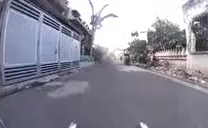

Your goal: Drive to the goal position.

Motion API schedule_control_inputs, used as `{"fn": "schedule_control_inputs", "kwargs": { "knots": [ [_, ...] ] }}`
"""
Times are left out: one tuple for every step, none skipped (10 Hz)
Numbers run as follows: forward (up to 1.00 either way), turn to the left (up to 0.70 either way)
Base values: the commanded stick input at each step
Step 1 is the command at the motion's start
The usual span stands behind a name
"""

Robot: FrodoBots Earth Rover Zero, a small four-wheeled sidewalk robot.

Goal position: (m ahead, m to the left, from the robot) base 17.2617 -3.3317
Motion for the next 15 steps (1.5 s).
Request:
{"fn": "schedule_control_inputs", "kwargs": {
  "knots": [
    [0.70,0.00],
    [0.70,0.00],
    [0.70,0.00],
    [0.70,0.00],
    [0.70,0.01],
    [0.70,0.09],
    [0.70,0.18],
    [0.70,0.35],
    [0.70,0.32],
    [0.70,0.24],
    [0.70,0.09],
    [0.70,0.00],
    [0.70,0.00],
    [0.70,0.00],
    [0.70,0.00]
  ]
}}
